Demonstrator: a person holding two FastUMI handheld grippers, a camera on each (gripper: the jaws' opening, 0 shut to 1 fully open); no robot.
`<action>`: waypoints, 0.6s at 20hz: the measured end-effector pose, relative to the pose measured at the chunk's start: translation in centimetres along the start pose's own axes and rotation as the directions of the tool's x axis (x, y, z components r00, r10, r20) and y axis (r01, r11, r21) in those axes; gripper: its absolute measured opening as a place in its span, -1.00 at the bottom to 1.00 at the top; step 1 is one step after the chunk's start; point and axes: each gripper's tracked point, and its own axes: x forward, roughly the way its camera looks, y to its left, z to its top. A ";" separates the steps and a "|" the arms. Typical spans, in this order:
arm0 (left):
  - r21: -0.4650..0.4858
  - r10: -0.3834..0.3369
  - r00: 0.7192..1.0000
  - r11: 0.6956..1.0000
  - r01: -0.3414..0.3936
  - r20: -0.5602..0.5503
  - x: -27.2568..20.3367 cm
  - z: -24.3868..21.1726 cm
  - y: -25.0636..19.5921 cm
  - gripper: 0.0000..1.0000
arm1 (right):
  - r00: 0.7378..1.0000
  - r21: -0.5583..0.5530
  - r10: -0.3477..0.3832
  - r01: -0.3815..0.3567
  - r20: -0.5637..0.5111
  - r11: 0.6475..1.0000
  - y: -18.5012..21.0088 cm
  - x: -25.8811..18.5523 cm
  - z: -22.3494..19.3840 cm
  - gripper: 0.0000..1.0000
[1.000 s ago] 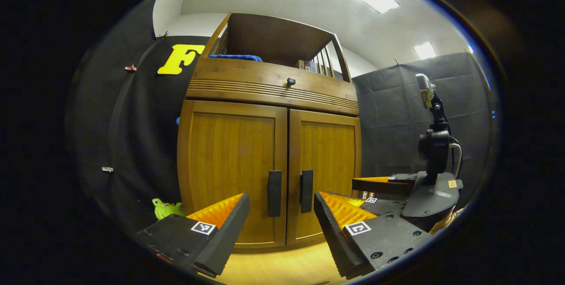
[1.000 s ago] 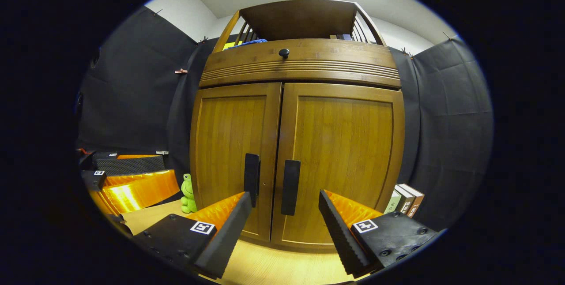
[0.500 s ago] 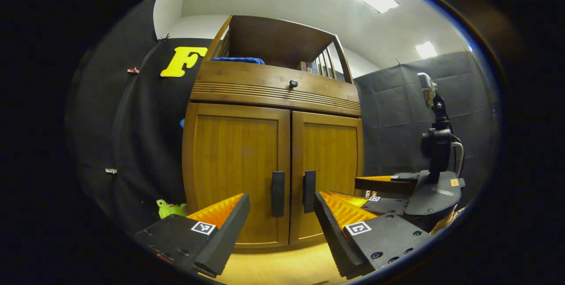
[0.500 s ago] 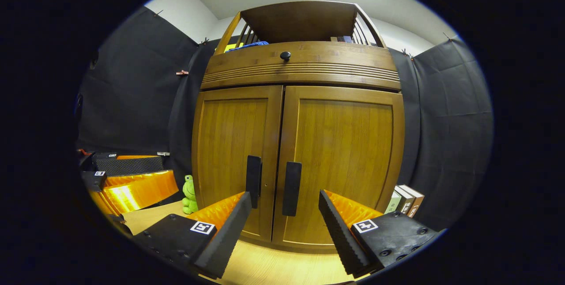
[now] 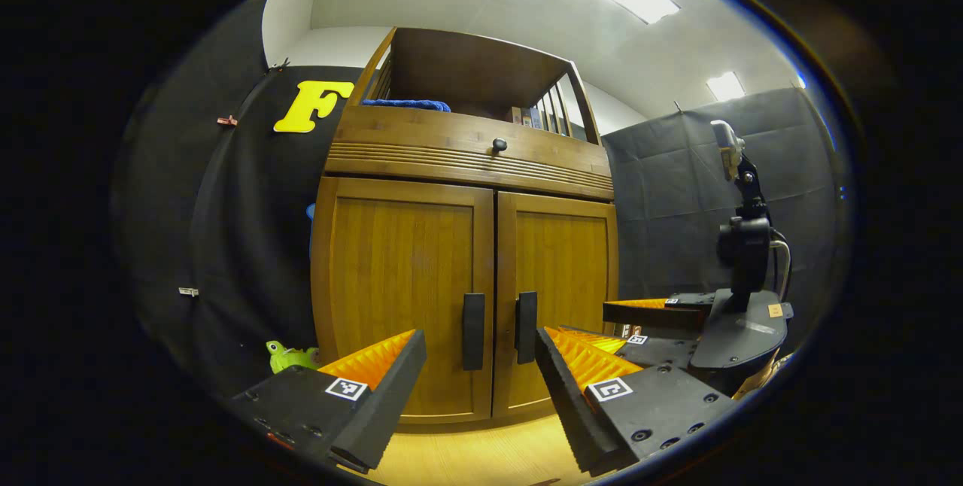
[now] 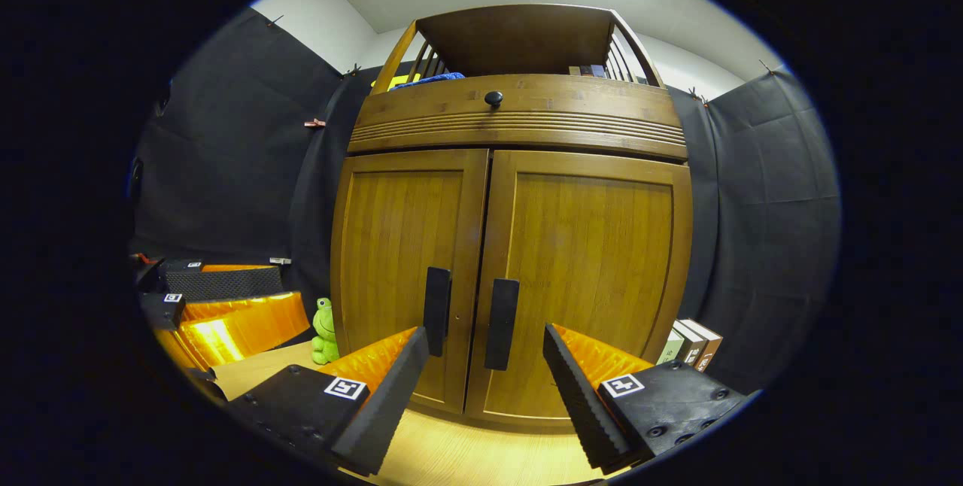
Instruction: Open the right door of the double-door shoe cabinet with the right hand, and open the left door with the left hand.
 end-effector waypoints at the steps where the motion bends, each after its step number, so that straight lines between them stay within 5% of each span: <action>1: 0.004 0.001 1.000 1.000 -0.001 -0.004 0.0 -0.1 0.0 0.82 | 1.000 0.003 0.001 -0.001 0.000 1.000 0.1 0.2 0.0 0.95; 12: 0.013 0.030 0.999 0.999 -0.031 0.016 -1.4 0.0 0.7 0.82 | 0.996 0.009 -0.087 0.087 -0.018 0.996 -1.6 6.5 -2.7 0.94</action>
